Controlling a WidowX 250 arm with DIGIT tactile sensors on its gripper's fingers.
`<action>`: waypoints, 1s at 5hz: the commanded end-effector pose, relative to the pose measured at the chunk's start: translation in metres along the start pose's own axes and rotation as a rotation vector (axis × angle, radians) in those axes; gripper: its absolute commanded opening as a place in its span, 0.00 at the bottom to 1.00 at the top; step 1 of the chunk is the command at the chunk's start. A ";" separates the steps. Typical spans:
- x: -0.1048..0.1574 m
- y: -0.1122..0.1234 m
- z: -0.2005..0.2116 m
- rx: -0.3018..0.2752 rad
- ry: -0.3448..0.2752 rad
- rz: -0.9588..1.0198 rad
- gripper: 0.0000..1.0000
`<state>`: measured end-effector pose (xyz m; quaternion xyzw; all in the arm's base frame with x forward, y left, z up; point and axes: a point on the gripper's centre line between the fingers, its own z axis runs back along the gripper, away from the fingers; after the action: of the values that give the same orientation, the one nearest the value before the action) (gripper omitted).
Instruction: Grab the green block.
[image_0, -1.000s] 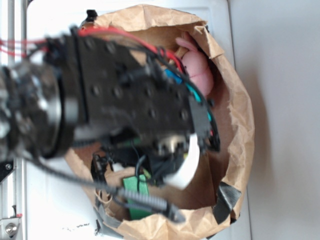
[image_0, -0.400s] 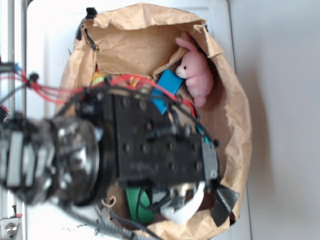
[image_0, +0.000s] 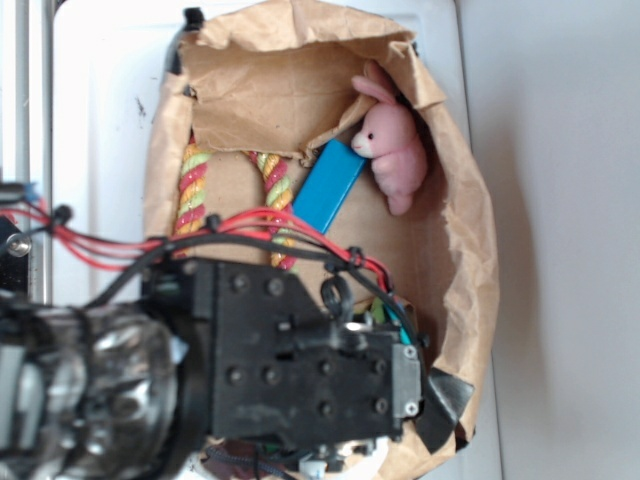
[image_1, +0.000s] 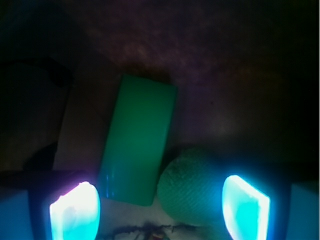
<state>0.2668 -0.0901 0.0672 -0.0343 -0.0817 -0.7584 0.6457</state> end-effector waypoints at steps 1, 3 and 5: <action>0.012 -0.015 0.026 0.036 -0.140 -0.098 1.00; 0.011 -0.023 0.010 -0.018 -0.174 -0.154 1.00; 0.016 -0.032 0.006 -0.041 -0.174 -0.154 1.00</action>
<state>0.2410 -0.0968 0.0597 -0.1160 -0.1129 -0.7951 0.5845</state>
